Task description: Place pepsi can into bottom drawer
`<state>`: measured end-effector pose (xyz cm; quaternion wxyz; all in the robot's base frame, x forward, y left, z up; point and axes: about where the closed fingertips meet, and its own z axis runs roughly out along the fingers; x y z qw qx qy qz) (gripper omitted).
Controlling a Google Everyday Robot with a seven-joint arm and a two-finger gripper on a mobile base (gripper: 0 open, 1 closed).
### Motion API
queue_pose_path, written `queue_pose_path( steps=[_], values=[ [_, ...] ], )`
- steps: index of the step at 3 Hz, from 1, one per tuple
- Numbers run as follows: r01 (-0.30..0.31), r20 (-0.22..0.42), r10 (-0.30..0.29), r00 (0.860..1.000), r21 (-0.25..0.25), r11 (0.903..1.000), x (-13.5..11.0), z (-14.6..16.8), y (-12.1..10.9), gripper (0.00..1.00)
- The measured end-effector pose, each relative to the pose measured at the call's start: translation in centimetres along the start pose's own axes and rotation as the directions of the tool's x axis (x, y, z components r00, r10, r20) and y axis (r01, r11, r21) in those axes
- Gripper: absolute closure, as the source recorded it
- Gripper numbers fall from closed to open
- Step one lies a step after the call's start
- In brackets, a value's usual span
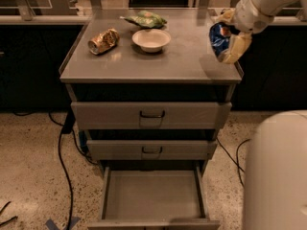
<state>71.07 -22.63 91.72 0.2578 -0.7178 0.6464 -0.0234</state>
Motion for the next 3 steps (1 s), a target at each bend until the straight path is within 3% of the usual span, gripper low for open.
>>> queue_pose_path(
  steps=[1, 3],
  values=[
    [0.019, 0.079, -0.025, 0.997, 0.067, 0.9976, 7.87, -4.76, 6.97, 1.00],
    [0.053, 0.108, -0.059, 0.992, 0.055, 0.9971, 7.27, -4.26, 7.19, 1.00]
  ],
)
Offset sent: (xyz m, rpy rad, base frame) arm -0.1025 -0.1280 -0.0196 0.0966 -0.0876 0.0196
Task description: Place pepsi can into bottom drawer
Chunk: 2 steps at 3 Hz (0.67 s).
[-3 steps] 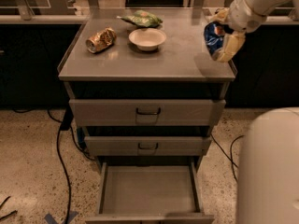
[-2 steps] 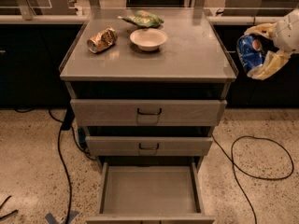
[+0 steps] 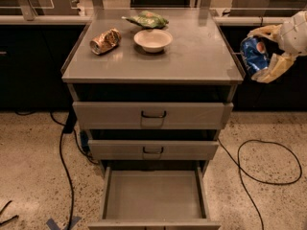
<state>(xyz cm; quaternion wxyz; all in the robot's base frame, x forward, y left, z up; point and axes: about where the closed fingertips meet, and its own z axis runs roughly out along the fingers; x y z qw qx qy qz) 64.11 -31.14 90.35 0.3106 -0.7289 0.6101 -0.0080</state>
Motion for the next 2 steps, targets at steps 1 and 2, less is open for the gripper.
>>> queue_pose_path(
  steps=[1, 2],
  values=[
    [0.036, 0.069, -0.033, 0.997, -0.031, 0.9989, 0.1, 1.5, 1.4, 1.00],
    [0.047, 0.152, -0.032, 0.988, -0.094, 0.9945, 0.4, 4.1, 3.9, 1.00]
  ],
)
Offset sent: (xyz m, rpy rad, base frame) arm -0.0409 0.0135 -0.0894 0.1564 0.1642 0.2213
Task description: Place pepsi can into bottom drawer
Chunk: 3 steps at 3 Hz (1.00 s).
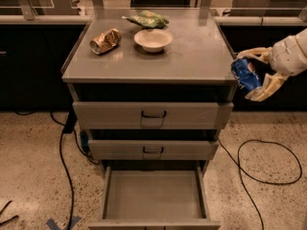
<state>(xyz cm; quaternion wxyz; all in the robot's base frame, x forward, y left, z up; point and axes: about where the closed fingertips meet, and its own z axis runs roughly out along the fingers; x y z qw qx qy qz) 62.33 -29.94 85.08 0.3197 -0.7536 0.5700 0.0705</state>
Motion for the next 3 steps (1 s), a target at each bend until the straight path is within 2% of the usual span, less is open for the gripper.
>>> queue_pose_path(
  steps=[1, 2, 3],
  values=[
    [-0.006, 0.063, 0.009, 0.998, -0.048, 0.9988, 0.7, 2.7, 2.2, 1.00],
    [0.001, 0.109, 0.008, 0.994, -0.077, 0.9970, -0.7, 3.7, 3.7, 1.00],
    [0.048, 0.151, -0.035, 0.988, -0.085, 0.9952, -4.1, 3.8, 5.2, 1.00]
  ],
)
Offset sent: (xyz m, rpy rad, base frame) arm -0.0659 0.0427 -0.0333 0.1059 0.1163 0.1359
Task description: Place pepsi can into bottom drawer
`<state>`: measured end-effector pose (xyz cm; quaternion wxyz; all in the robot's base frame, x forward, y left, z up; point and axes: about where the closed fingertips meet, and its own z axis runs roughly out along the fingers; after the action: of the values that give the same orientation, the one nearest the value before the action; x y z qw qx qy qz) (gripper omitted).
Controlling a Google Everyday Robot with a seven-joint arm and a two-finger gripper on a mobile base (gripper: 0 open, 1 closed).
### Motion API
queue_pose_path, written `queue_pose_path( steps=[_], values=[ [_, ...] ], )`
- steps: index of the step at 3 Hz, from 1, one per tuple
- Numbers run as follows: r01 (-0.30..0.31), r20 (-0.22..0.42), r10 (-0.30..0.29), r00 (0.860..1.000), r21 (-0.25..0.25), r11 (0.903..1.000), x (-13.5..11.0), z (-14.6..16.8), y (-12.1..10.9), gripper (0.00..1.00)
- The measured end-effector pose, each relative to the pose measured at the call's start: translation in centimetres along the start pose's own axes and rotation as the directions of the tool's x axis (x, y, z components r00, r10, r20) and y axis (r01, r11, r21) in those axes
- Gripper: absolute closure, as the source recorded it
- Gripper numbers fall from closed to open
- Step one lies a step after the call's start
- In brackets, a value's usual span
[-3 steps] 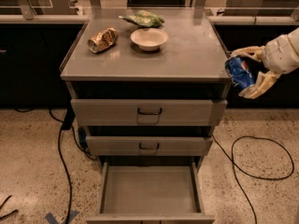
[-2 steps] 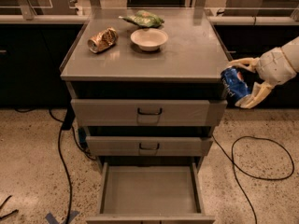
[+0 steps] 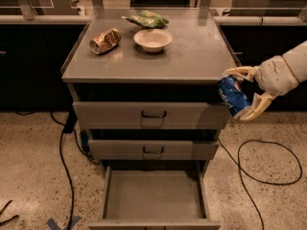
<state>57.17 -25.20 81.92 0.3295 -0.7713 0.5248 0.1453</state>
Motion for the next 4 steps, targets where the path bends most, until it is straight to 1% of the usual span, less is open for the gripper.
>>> queue_pose_path(
  steps=[1, 2, 3, 4],
  values=[
    [0.029, 0.028, -0.029, 0.999, -0.011, 0.9995, -3.1, 6.6, 3.1, 1.00],
    [0.031, 0.030, -0.031, 0.999, -0.013, 0.9994, -3.1, 6.8, 3.2, 1.00],
    [0.046, 0.053, -0.044, 0.998, -0.030, 0.9985, -2.0, 8.4, 4.4, 1.00],
    [0.052, 0.095, -0.047, 0.994, -0.050, 0.9974, -0.6, 10.7, 6.0, 1.00]
  ],
)
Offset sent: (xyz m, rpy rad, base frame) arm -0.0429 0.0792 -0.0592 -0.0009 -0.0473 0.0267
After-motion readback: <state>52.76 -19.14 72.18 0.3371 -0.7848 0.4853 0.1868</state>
